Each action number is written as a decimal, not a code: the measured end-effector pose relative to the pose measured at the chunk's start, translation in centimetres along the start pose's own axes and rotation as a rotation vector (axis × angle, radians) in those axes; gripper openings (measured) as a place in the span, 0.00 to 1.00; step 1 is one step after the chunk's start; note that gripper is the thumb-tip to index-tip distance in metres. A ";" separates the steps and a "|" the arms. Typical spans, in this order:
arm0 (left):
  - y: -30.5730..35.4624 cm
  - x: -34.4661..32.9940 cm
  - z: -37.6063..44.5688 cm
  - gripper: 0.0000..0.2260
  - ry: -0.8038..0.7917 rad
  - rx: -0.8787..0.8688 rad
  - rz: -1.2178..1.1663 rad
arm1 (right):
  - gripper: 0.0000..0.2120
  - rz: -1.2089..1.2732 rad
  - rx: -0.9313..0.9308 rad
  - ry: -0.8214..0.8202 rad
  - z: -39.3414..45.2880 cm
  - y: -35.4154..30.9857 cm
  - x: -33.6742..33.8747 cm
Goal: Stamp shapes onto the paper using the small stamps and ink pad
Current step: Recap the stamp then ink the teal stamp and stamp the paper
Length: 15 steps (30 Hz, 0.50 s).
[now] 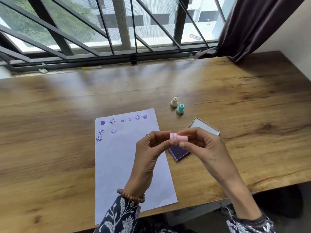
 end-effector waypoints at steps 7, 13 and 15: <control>0.6 0.2 0.5 0.13 -0.013 -0.030 0.051 | 0.09 -0.039 0.019 -0.012 0.6 0.2 0.1; 0.6 0.5 1.9 0.09 -0.023 -0.058 0.084 | 0.06 0.052 -0.027 0.006 1.4 1.2 -0.1; 0.4 0.6 2.6 0.10 -0.048 -0.081 0.121 | 0.05 0.037 -0.046 0.014 1.8 1.9 0.0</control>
Point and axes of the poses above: each hand's wrist, its own z-axis towards the middle knuckle, its own x-axis out of the back of the hand, y = z × x, the point moved 1 cm from there along z, towards the middle knuckle, and after that the axes turned 12 degrees about x, right-handed, at the moved point
